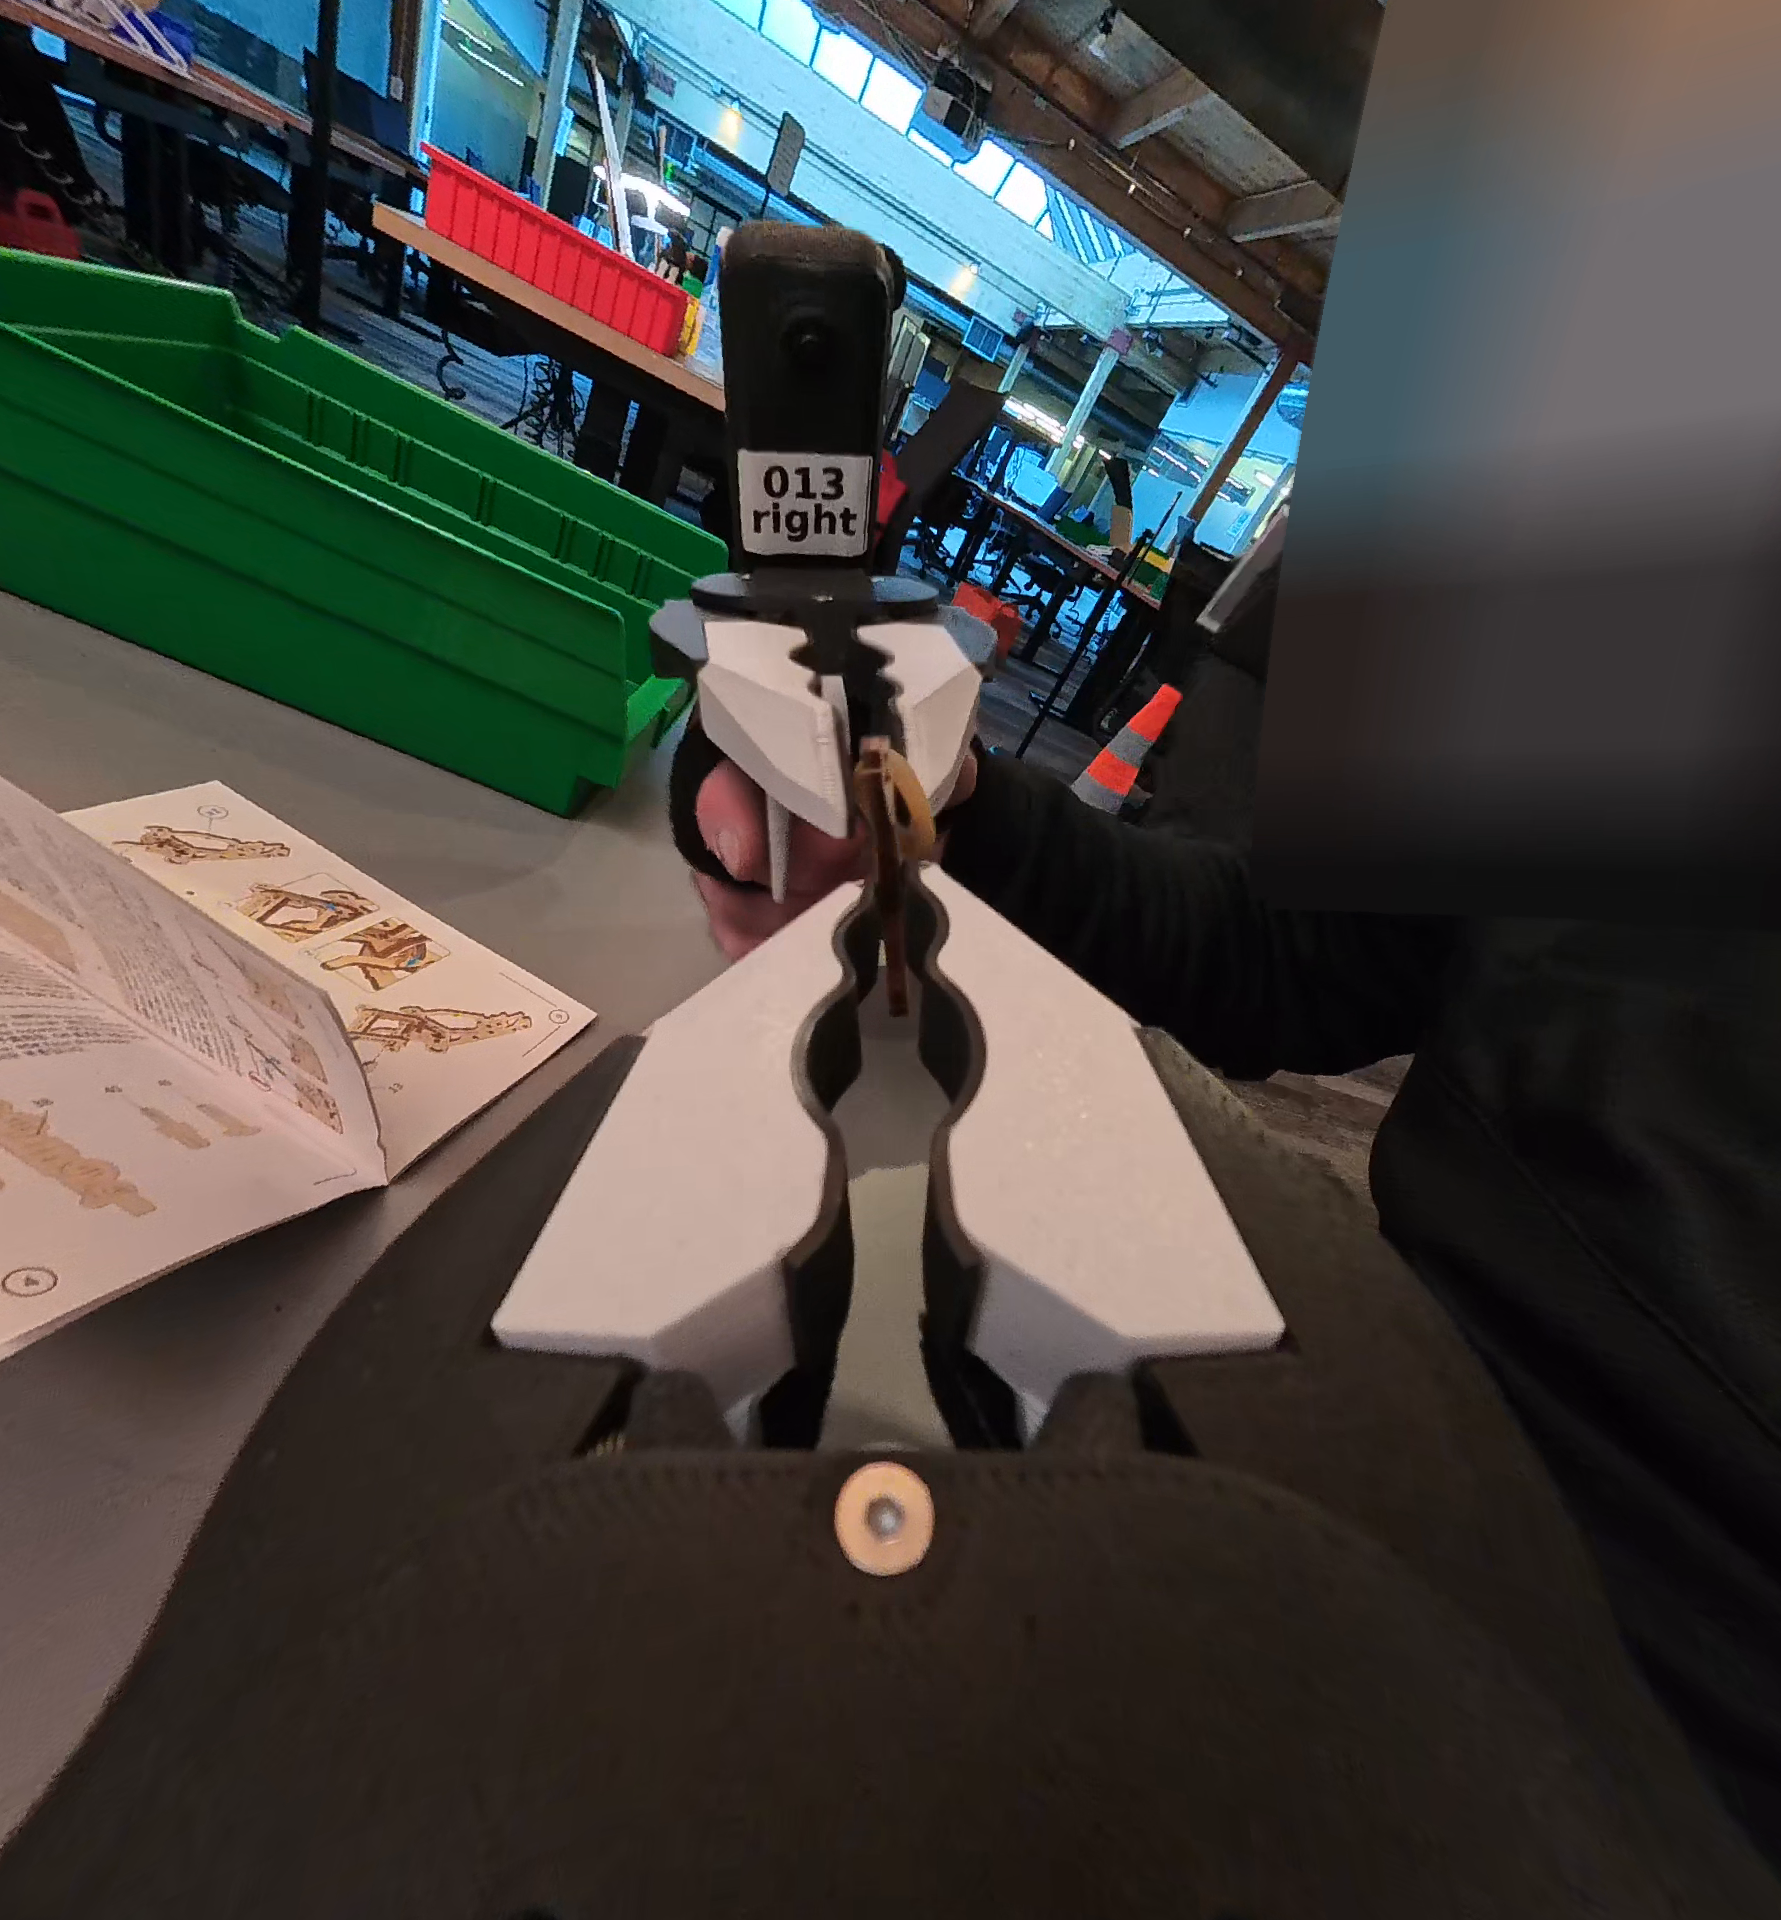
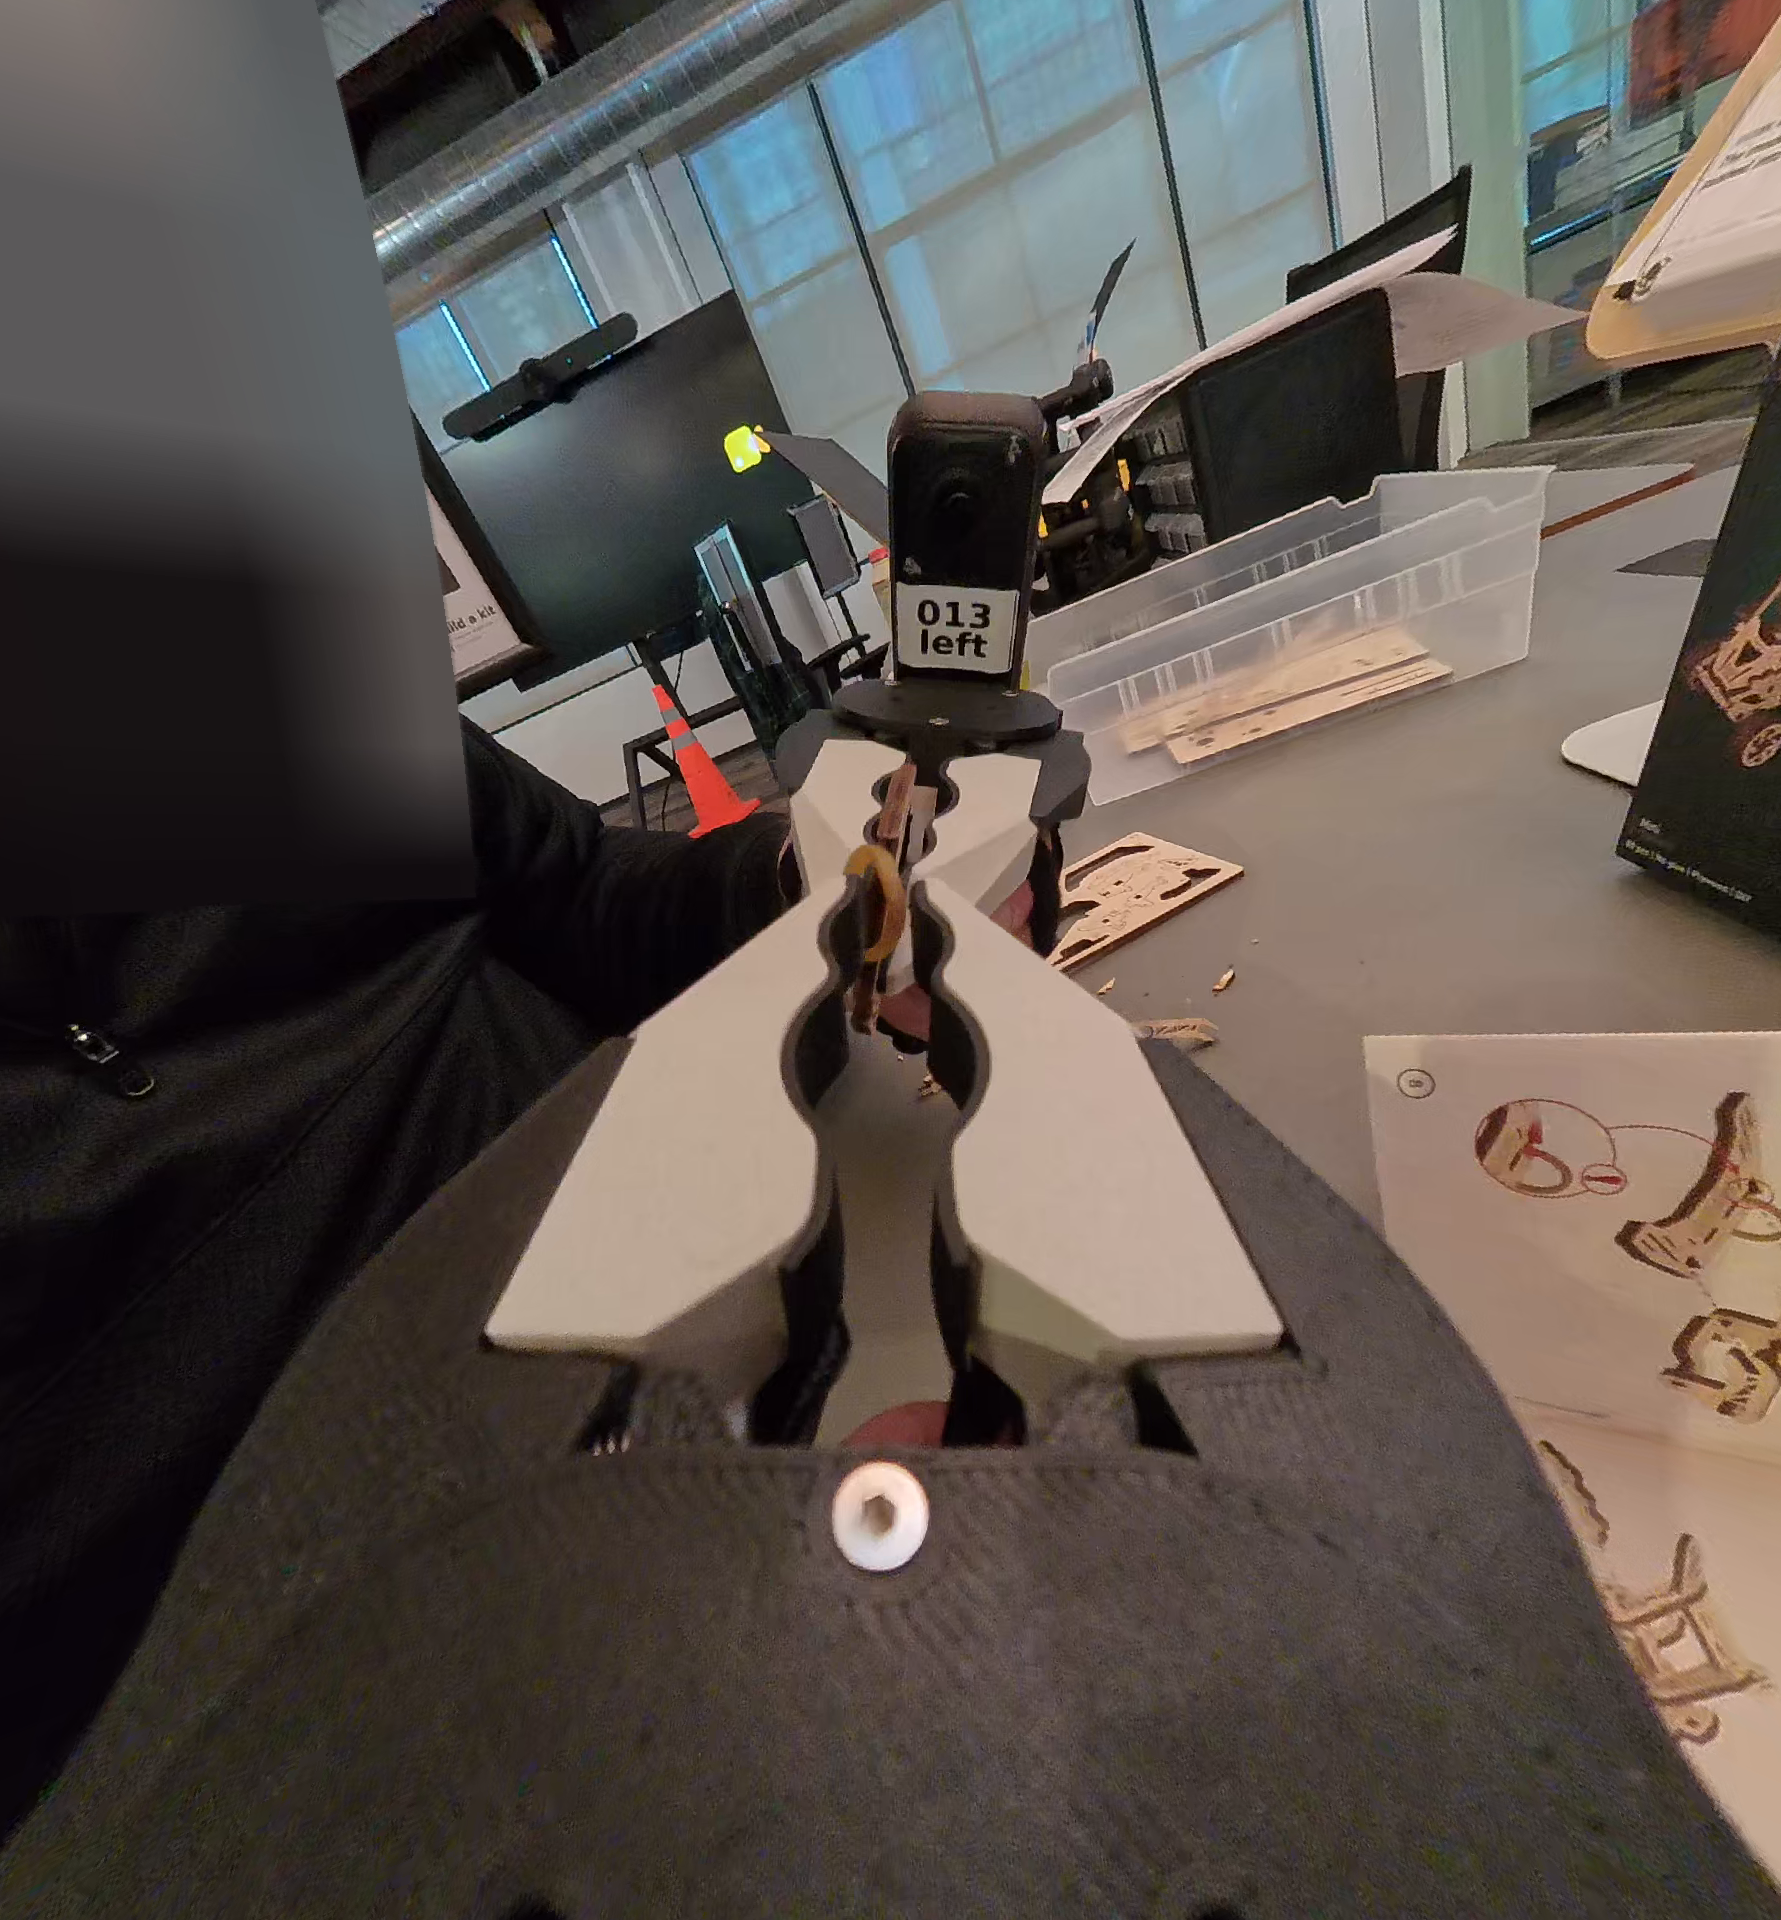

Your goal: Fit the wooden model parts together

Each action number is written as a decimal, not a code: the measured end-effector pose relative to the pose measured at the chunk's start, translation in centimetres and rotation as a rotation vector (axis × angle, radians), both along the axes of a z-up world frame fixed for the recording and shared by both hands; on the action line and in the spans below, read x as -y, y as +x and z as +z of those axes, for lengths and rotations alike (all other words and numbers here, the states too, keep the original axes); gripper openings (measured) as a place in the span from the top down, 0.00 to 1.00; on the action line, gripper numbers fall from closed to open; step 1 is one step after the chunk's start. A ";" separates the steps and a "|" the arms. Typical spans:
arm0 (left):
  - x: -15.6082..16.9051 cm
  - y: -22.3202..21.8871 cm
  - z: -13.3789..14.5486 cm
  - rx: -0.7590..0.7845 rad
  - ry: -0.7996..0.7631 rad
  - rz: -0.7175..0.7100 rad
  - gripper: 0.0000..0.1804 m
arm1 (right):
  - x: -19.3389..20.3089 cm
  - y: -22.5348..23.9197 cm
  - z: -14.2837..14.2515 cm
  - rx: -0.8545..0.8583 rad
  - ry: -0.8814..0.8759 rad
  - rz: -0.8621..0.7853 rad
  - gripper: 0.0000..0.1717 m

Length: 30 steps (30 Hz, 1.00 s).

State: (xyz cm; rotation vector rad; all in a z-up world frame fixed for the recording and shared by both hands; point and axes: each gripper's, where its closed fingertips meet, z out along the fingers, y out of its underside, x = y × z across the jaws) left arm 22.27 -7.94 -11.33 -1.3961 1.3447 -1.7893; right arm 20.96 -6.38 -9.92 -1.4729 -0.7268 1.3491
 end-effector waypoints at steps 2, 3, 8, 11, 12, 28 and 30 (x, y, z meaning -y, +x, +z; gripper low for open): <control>-0.1 0.0 0.0 0.000 0.000 0.005 0.99 | 0.0 0.0 0.0 -0.009 0.004 -0.005 0.99; -0.1 0.0 0.0 0.003 -0.003 -0.001 0.99 | 0.0 -0.1 0.1 -0.013 0.003 -0.004 0.99; 0.0 0.0 0.2 0.011 0.004 -0.006 0.99 | 0.2 0.0 0.4 -0.046 -0.013 0.010 0.99; 0.1 -0.1 0.3 0.020 0.020 -0.010 0.99 | 0.2 0.2 0.6 -0.091 -0.039 0.026 0.98; 0.2 -0.1 0.4 0.023 0.023 -0.014 0.99 | 0.2 0.2 0.7 -0.111 -0.048 0.034 0.98; 0.5 -0.1 0.7 0.049 0.024 -0.027 0.99 | -0.1 0.1 0.4 -0.051 -0.018 -0.069 1.00; 0.5 -0.1 0.8 0.053 0.020 -0.025 0.99 | -0.1 0.1 0.5 -0.015 0.012 -0.111 1.00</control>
